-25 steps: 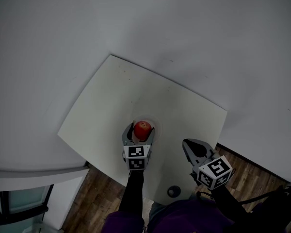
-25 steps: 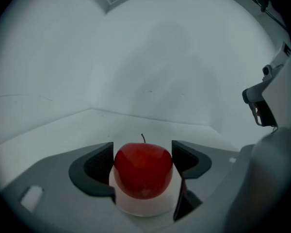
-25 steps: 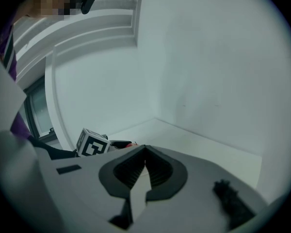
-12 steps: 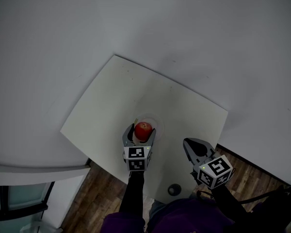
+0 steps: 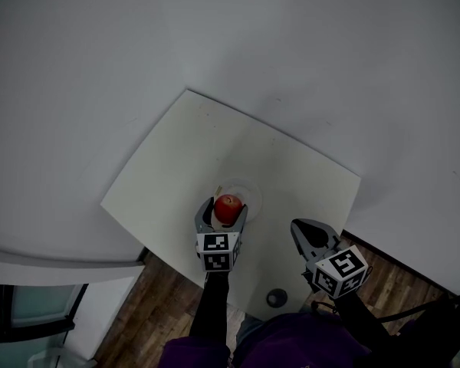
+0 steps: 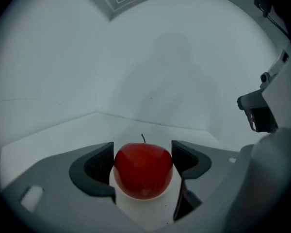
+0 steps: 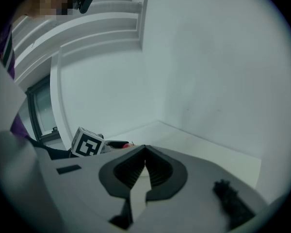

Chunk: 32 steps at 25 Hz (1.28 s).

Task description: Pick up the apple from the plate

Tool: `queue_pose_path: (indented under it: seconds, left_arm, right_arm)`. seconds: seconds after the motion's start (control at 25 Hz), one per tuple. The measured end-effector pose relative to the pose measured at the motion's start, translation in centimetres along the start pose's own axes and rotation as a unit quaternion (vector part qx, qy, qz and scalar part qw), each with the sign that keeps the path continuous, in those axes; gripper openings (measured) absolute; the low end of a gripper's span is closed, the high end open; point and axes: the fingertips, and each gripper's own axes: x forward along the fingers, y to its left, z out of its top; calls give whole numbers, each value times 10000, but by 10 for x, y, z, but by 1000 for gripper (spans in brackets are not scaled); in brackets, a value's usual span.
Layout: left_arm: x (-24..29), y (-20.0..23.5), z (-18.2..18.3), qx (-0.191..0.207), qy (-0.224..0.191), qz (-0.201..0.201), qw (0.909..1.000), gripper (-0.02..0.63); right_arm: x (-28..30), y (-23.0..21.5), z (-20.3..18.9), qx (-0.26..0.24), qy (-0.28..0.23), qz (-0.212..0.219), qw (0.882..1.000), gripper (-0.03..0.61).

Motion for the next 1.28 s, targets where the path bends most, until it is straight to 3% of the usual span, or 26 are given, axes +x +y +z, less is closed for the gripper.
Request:
queue_pose_path:
  seconds: [1.28]
  left_arm:
    - [-56,-6,-20,-237,42,178,9996,378]
  right_arm:
    - [-10,29,-4,-244,-48,339,9991,11]
